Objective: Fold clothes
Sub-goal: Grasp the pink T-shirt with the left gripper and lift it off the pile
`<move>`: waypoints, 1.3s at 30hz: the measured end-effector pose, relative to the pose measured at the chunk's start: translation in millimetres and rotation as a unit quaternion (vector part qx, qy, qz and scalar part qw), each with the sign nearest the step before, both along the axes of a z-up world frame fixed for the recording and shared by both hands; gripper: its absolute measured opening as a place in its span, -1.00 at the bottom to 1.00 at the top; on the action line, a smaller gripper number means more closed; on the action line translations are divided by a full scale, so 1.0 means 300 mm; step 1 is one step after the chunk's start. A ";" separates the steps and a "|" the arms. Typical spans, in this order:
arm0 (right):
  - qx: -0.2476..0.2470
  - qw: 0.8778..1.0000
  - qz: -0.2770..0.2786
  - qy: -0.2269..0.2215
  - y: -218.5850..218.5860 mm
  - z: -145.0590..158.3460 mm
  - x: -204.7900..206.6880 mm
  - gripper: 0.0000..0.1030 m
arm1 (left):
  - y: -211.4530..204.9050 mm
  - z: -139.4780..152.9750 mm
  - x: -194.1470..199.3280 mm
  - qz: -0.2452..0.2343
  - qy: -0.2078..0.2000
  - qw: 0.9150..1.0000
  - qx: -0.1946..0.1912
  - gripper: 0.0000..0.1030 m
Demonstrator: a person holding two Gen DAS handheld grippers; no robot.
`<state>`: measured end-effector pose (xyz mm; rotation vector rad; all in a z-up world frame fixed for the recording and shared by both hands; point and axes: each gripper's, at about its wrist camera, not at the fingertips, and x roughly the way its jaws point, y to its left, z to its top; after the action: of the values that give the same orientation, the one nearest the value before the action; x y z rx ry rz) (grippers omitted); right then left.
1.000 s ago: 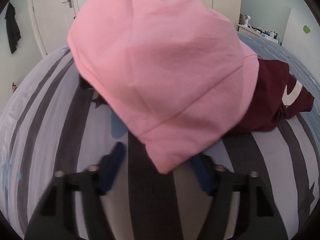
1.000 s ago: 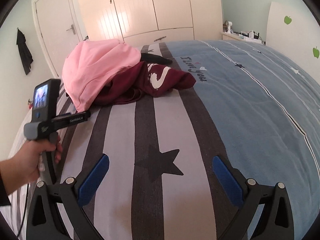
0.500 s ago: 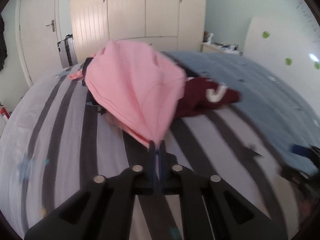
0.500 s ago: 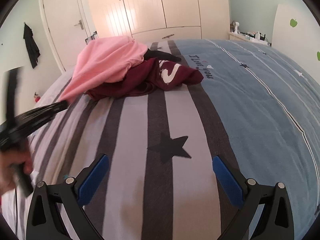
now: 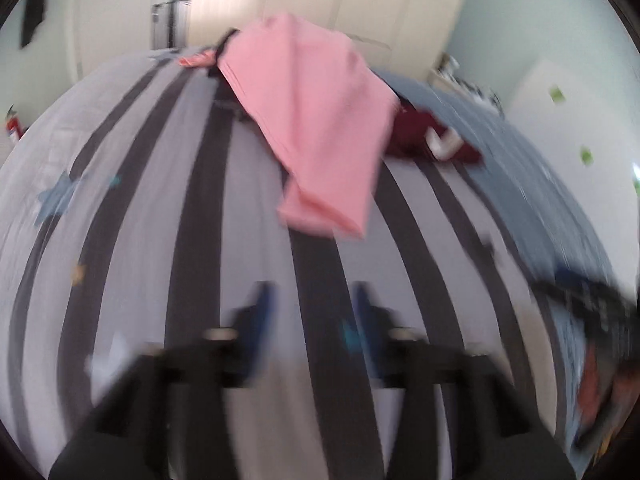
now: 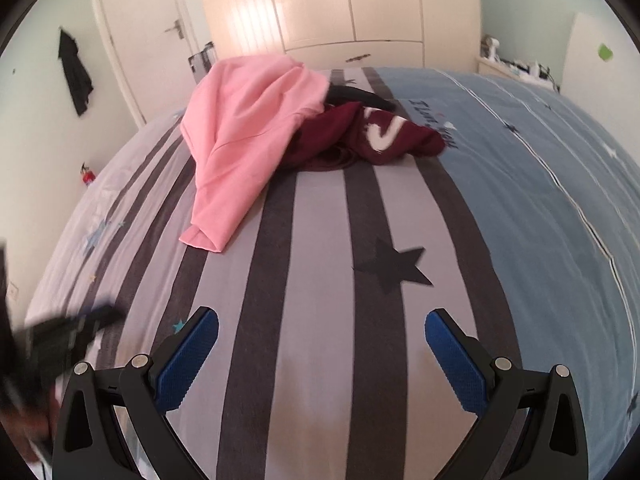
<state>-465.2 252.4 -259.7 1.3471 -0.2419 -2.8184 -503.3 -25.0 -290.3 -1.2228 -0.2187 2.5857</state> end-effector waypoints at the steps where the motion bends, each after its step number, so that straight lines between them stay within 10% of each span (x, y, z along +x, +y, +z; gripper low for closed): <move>1: 0.001 1.000 0.000 0.000 -0.005 -0.005 -0.008 0.99 | 0.010 0.000 -0.068 0.006 0.002 1.000 0.014 0.30; 9: 0.000 1.000 0.001 -0.003 -0.003 -0.045 -0.022 0.99 | 0.157 -0.135 -0.423 -0.011 -0.050 0.999 -0.002 0.29; 10: 0.000 1.000 0.001 -0.005 0.004 -0.052 -0.019 0.99 | 0.167 -0.146 -0.452 -0.015 -0.056 0.998 -0.005 0.19; 12: 0.001 1.000 0.000 -0.010 0.021 -0.069 -0.013 0.99 | 0.174 -0.154 -0.496 -0.015 -0.069 0.997 -0.011 -0.83; 14: 0.002 1.000 -0.001 -0.015 0.038 -0.087 -0.008 0.99 | 0.184 -0.143 -0.506 -0.031 -0.069 0.997 -0.012 -0.86; 24: -0.040 0.998 -0.045 -0.021 0.115 -0.091 0.017 0.99 | 0.199 0.098 -0.061 -0.121 -0.003 0.991 0.052 -0.90; 33: -0.005 0.999 -0.046 -0.029 0.196 0.002 0.208 0.99 | 0.286 0.083 0.484 -0.121 -0.099 0.982 0.111 -0.90; 39: -0.011 0.997 -0.026 -0.068 0.165 -0.013 0.320 0.99 | 0.141 0.042 0.540 -0.031 -0.120 0.987 0.100 -0.59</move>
<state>-369.4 301.8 -263.4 1.5508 -0.3144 -2.7594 -341.2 17.4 -277.6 -1.4367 -0.4701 2.2961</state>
